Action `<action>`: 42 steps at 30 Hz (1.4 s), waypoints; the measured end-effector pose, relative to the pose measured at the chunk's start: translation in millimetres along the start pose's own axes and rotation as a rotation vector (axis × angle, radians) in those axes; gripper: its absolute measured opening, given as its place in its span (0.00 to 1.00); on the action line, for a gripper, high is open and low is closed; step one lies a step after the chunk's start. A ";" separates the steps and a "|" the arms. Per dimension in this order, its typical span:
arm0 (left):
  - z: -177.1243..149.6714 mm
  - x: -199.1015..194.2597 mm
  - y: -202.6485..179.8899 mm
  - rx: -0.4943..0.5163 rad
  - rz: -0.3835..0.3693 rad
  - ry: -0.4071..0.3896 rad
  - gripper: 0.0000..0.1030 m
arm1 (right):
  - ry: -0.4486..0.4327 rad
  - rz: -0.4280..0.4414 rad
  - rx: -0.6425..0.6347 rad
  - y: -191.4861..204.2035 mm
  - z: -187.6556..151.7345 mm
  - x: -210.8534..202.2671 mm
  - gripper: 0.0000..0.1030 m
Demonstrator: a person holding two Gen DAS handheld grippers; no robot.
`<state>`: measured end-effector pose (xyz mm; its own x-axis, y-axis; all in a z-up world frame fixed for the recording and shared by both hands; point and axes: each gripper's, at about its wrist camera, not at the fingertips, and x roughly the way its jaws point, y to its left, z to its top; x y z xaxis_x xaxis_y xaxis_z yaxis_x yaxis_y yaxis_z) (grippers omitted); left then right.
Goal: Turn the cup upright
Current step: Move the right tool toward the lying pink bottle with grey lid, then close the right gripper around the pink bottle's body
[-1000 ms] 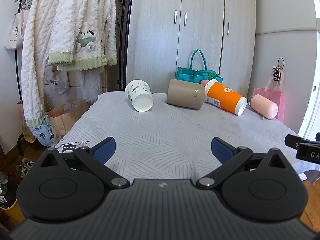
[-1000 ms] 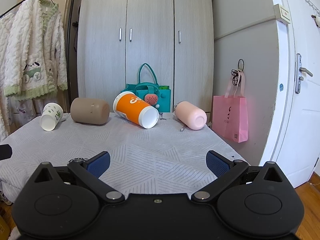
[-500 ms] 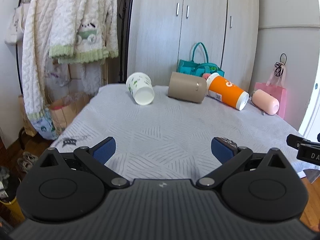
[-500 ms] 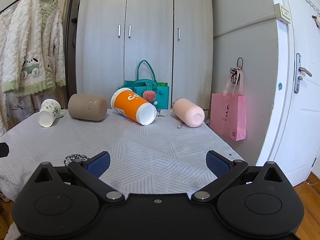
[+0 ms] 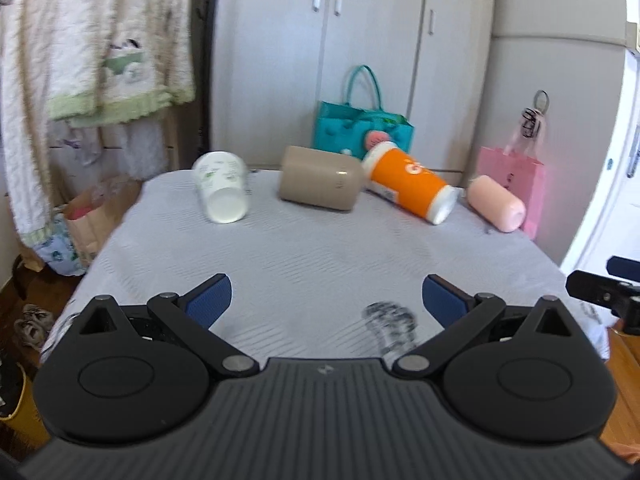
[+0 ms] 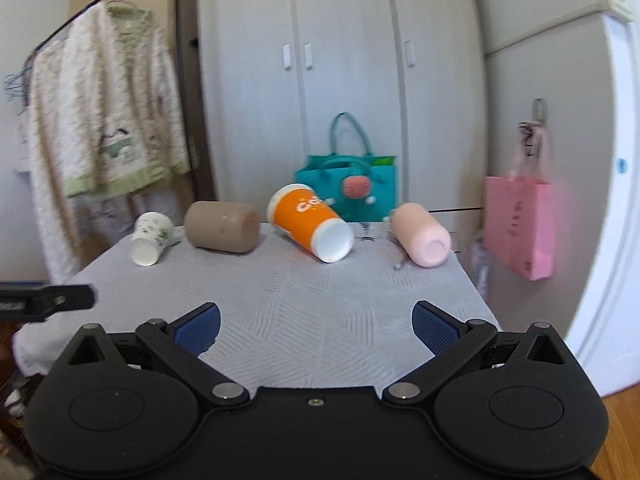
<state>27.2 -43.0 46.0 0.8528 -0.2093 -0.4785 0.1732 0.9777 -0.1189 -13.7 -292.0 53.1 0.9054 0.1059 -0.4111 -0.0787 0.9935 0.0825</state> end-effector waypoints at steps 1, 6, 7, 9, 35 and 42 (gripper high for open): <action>6.2 4.6 -4.8 0.001 -0.016 0.013 1.00 | 0.023 0.032 -0.008 -7.1 7.3 0.7 1.00; 35.7 30.0 -31.7 -0.009 -0.091 0.084 1.00 | 0.134 0.109 -0.040 -37.3 37.5 15.6 1.00; 41.5 35.7 -38.2 -0.006 -0.105 0.097 1.00 | 0.162 0.115 -0.040 -43.4 42.3 21.8 1.00; 49.7 46.0 -50.6 0.010 -0.125 0.113 1.00 | 0.196 0.122 -0.052 -53.8 49.7 33.1 1.00; 72.5 182.1 -112.6 -0.095 -0.248 0.248 0.98 | 0.277 0.082 -0.231 -127.5 84.0 193.4 0.93; 74.9 190.1 -107.3 -0.106 -0.233 0.252 0.98 | 0.337 0.088 -0.131 -152.7 93.1 231.0 0.86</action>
<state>207.7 -186.4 33.0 0.6456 -0.4371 -0.6262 0.2855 0.8987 -0.3330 246.4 -423.3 30.1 0.7065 0.1776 -0.6851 -0.2227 0.9746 0.0230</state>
